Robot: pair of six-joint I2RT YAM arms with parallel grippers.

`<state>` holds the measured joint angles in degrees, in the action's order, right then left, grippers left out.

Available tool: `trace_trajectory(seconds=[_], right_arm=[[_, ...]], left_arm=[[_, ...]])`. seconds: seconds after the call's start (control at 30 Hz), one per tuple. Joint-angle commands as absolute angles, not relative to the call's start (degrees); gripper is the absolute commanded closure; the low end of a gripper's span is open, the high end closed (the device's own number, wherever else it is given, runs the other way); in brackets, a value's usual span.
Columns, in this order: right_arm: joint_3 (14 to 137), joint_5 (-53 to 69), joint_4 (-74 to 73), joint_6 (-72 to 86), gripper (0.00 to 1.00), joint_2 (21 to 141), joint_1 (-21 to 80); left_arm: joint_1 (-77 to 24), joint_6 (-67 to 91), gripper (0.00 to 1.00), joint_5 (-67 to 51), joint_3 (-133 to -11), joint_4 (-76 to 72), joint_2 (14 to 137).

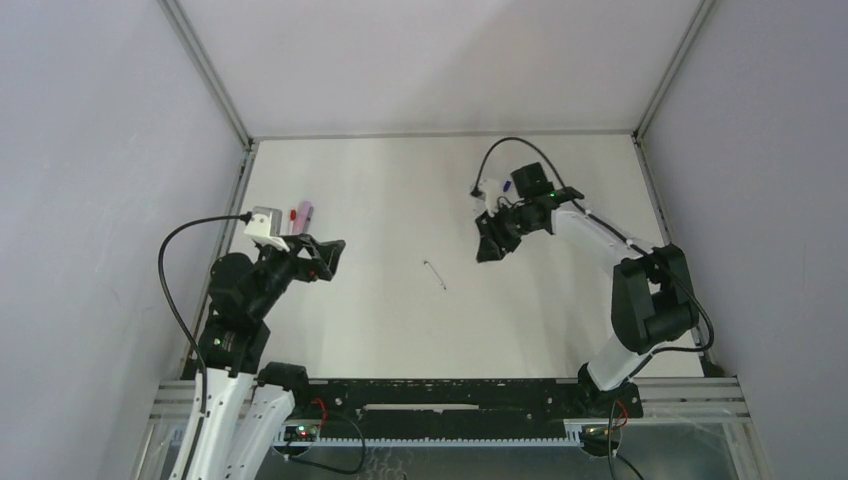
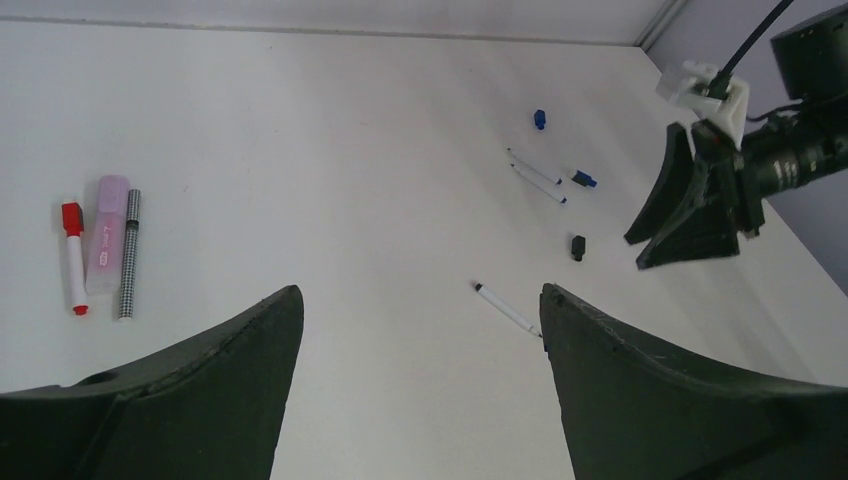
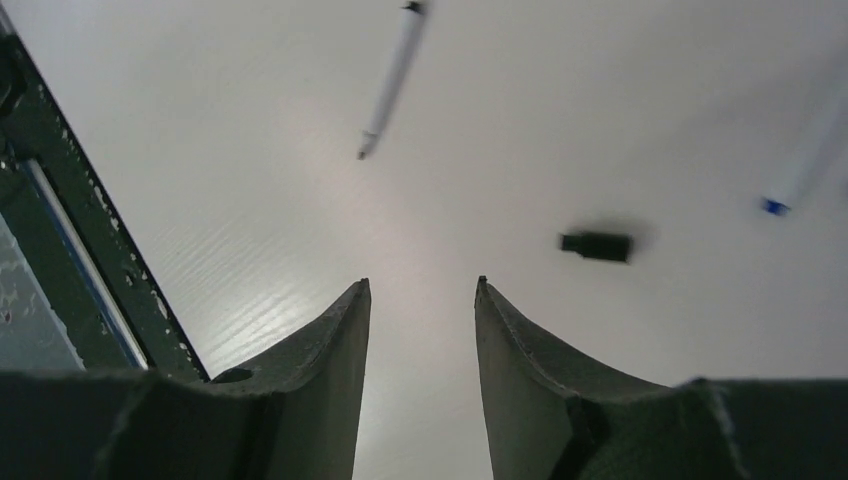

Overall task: Insert the pens into the pen caps
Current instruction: Pick up the pen from the center of the board.

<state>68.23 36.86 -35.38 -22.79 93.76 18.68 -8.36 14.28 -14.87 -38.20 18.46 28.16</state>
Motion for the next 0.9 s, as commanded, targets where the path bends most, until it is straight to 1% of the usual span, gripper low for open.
trace_trajectory(seconds=[0.0, 0.1, 0.17, 0.23, 0.3, 0.37, 0.63, 0.87], right_arm=[[70.46, 33.37, -34.62, -21.66, 0.50, 95.48, 27.40], [73.84, 28.57, -34.21, -18.35, 0.51, 99.10, 31.36], [77.05, 26.01, -34.76, -15.66, 0.55, 102.60, 33.18], [80.60, 22.13, -36.08, -12.75, 0.56, 106.31, 35.35], [84.02, 18.58, -37.49, -9.71, 0.55, 109.59, 37.48], [86.43, 17.48, -38.40, -7.34, 0.54, 111.94, 39.00], [87.00, 9.92, -37.44, -3.64, 0.53, 116.06, 43.12], [86.69, 7.93, -37.44, -3.46, 0.55, 117.86, 43.81]], left_arm=[[-6.81, 15.64, 0.09, -16.63, -37.14, 16.42, 28.96], [-6.57, 15.64, 0.09, -16.22, -37.09, 16.42, 28.88], [-6.55, 15.63, 0.10, -15.65, -37.00, 16.42, 28.54], [-6.49, 15.64, 0.10, -15.21, -36.92, 16.47, 28.07], [-6.44, 15.56, 0.09, -14.87, -36.84, 16.48, 27.80], [-6.38, 15.56, 0.10, -14.68, -36.82, 16.49, 27.69], [-5.69, 15.60, 0.10, -14.94, -36.91, 16.44, 27.51], [-5.32, 15.64, 0.09, -15.40, -36.91, 16.35, 27.54]])
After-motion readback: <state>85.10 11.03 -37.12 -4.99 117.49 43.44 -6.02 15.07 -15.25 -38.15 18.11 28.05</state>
